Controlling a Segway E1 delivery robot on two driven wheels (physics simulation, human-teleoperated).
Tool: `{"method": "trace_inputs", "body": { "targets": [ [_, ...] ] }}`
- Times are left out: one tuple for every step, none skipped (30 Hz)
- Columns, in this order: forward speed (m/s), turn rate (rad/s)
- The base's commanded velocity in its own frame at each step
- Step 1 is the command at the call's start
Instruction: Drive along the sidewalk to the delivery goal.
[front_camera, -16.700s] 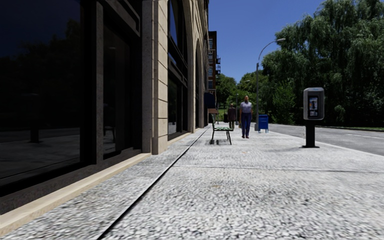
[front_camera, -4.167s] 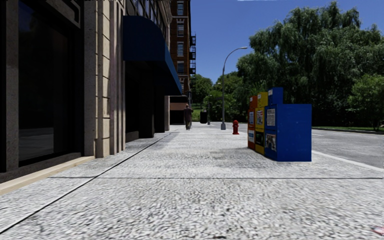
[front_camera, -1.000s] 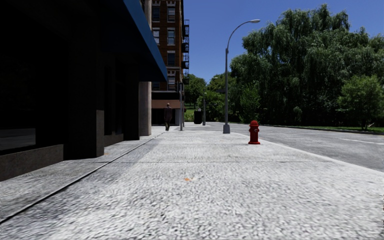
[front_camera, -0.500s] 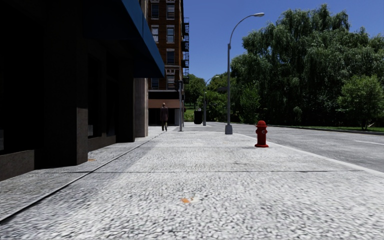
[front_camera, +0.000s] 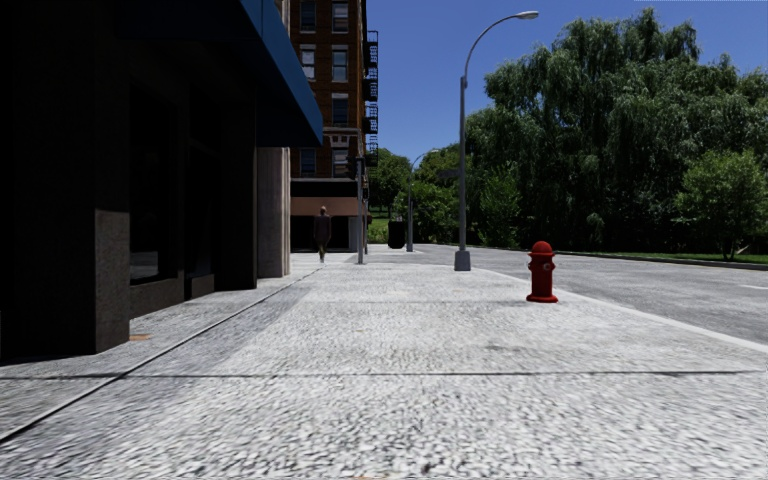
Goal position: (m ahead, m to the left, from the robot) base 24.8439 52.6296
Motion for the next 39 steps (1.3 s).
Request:
{"method": "trace_inputs", "body": {
  "targets": [
    [1.35, 0.00],
    [1.35, 0.00],
    [1.35, 0.00],
    [1.35, 0.00],
    [1.35, 0.00],
    [1.35, 0.00],
    [1.35, 0.00],
    [1.35, 0.00],
    [1.35, 0.00],
    [1.35, 0.00],
    [1.35, 0.00],
    [1.35, 0.00],
    [1.35, 0.00],
    [1.35, 0.00],
    [1.35, 0.00],
    [1.35, 0.00],
    [1.35, 0.00],
    [1.35, 0.00],
    [1.35, 0.00],
    [1.35, 0.00],
    [1.35, 0.00],
    [1.35, 0.00],
    [1.35, 0.00],
    [1.35, 0.00],
    [1.35, 0.00],
    [1.35, 0.00],
    [1.35, 0.00],
    [1.35, 0.00],
    [1.35, 0.00],
    [1.35, 0.00],
    [1.35, 0.00],
    [1.35, 0.00],
    [1.35, 0.00],
    [1.35, 0.00],
    [1.35, 0.00],
    [1.35, 0.00],
    [1.35, 0.00],
    [1.35, 0.00],
    [1.35, 0.00]
  ]
}}
